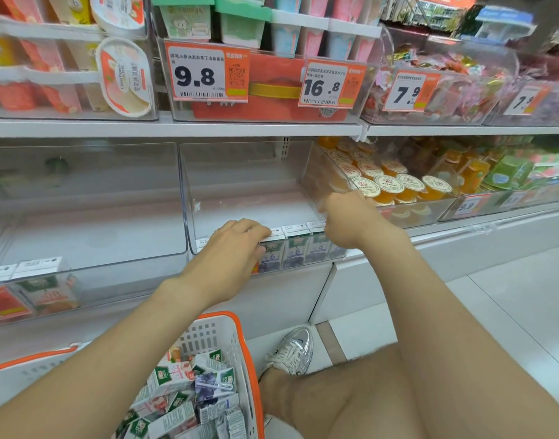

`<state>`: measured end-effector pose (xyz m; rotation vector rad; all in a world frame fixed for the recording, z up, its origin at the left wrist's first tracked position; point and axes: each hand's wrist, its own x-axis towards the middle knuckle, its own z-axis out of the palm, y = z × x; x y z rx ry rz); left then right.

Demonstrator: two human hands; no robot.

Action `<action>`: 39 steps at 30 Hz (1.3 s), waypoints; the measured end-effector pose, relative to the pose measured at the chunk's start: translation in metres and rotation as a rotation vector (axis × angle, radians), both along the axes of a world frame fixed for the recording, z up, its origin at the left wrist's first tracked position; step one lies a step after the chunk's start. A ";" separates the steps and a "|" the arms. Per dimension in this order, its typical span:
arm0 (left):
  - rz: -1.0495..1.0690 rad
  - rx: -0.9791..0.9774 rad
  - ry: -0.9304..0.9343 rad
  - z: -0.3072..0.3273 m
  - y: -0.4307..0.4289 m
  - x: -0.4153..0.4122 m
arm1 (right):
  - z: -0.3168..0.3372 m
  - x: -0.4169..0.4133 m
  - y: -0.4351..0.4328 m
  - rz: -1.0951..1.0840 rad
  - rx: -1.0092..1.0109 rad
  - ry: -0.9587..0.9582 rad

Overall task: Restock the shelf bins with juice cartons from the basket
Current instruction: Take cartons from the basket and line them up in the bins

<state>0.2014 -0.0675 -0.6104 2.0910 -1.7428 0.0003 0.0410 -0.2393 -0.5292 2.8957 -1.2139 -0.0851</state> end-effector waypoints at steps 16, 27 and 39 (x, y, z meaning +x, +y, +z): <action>0.027 0.509 0.332 -0.122 0.180 0.031 | -0.104 0.069 0.209 0.654 0.455 0.678; 0.185 0.894 0.396 -0.226 0.231 0.030 | -0.205 0.083 0.219 0.646 0.373 0.705; 0.590 0.325 0.339 -0.256 0.231 0.053 | -0.274 0.122 0.234 0.787 0.233 0.538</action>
